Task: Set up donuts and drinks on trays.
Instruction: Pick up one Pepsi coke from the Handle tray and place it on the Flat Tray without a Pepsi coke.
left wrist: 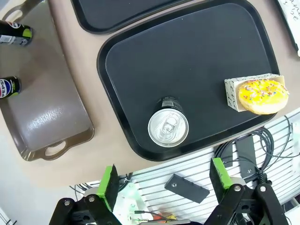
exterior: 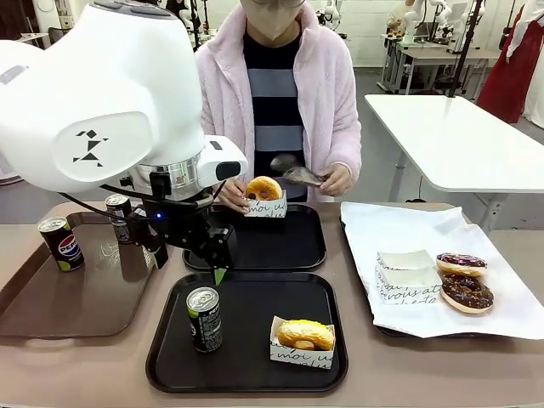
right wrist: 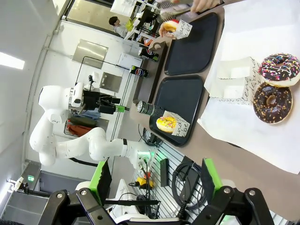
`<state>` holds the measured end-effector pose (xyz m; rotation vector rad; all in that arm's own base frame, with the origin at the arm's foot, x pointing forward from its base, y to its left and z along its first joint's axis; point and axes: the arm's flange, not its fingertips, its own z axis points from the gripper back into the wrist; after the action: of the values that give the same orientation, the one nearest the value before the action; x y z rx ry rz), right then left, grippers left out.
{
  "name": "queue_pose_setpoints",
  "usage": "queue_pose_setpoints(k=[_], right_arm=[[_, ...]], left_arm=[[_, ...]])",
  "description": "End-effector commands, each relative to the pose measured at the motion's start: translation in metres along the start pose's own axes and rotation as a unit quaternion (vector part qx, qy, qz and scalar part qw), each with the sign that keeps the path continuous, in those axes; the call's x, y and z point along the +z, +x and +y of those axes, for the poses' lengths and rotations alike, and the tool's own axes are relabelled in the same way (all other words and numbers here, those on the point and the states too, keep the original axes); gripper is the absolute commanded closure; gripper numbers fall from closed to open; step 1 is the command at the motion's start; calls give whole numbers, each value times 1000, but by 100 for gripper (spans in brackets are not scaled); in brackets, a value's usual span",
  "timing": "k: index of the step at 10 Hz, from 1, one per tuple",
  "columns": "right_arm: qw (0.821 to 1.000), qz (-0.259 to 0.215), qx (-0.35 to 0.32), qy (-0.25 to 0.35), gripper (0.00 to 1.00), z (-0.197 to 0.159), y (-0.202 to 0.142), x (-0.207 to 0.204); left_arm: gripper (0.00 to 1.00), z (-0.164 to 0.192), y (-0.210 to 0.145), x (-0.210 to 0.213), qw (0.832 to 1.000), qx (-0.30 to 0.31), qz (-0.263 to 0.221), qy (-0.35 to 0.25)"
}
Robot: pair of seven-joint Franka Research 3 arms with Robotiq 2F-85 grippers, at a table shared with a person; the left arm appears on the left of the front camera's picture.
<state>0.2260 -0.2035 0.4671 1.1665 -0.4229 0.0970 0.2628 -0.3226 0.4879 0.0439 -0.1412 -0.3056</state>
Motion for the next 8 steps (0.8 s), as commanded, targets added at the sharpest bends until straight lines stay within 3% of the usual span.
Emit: queue_pose_setpoints(k=[1, 4, 8], right_arm=[[1000, -9, 9, 12, 0, 0, 3, 1], [1000, -9, 9, 12, 0, 0, 3, 1], [1000, -9, 9, 12, 0, 0, 3, 1]], left_arm=[[0, -3, 2, -2, 1000, -1, -7, -2], [0, 0, 0, -1, 1000, 0, 1, 0], [0, 137, 36, 19, 994, 110, 16, -12]])
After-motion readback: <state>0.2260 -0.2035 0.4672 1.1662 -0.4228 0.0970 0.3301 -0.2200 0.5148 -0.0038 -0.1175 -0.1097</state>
